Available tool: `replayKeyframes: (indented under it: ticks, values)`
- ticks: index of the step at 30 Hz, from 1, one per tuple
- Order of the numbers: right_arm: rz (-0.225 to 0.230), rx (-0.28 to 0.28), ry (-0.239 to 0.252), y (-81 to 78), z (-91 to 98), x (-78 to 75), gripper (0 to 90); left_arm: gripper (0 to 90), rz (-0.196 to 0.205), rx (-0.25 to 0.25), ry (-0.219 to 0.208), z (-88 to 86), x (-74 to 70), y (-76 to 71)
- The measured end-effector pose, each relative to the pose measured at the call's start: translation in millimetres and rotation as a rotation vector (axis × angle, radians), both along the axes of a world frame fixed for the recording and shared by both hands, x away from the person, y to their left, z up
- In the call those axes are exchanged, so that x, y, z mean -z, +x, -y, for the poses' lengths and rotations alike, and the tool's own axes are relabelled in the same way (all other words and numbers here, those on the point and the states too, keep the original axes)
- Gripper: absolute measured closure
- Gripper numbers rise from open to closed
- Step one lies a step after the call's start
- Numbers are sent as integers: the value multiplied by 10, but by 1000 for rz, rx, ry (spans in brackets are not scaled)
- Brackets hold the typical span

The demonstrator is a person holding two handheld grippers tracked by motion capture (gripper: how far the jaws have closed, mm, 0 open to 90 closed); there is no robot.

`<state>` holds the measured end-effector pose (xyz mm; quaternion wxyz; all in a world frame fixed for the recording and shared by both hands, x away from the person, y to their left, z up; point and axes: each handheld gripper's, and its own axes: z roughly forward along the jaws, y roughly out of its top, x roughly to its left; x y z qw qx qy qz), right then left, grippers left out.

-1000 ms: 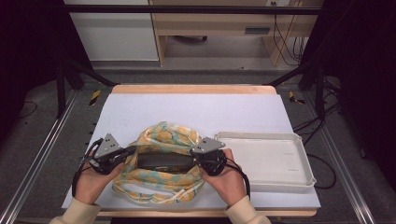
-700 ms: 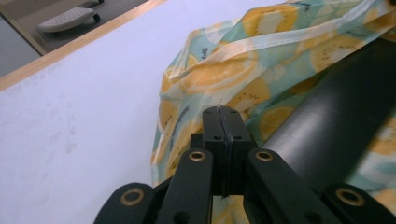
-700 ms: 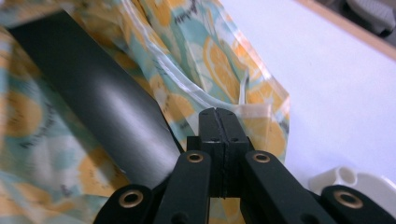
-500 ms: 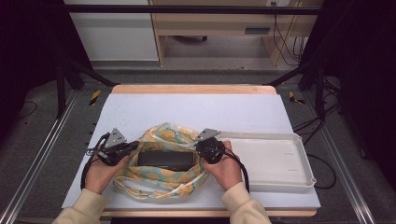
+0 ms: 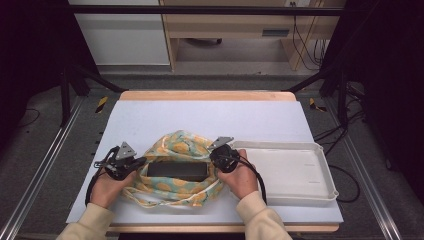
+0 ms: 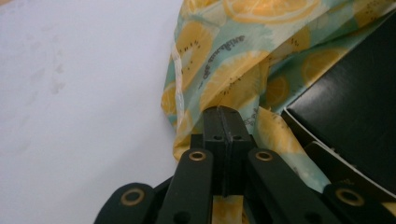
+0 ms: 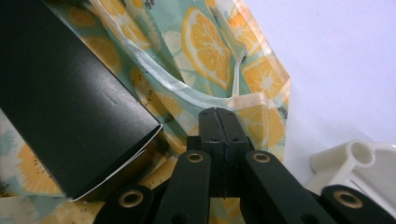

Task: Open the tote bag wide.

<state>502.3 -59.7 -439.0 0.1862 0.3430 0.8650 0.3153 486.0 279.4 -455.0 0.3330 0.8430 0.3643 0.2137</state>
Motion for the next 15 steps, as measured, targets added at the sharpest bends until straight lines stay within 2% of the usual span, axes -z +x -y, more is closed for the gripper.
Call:
replayKeyframes:
  ticks: [15]
  values:
    - [-20,-10,-15,62,7,64,900,900,-41,7,26,-4,62,-48]
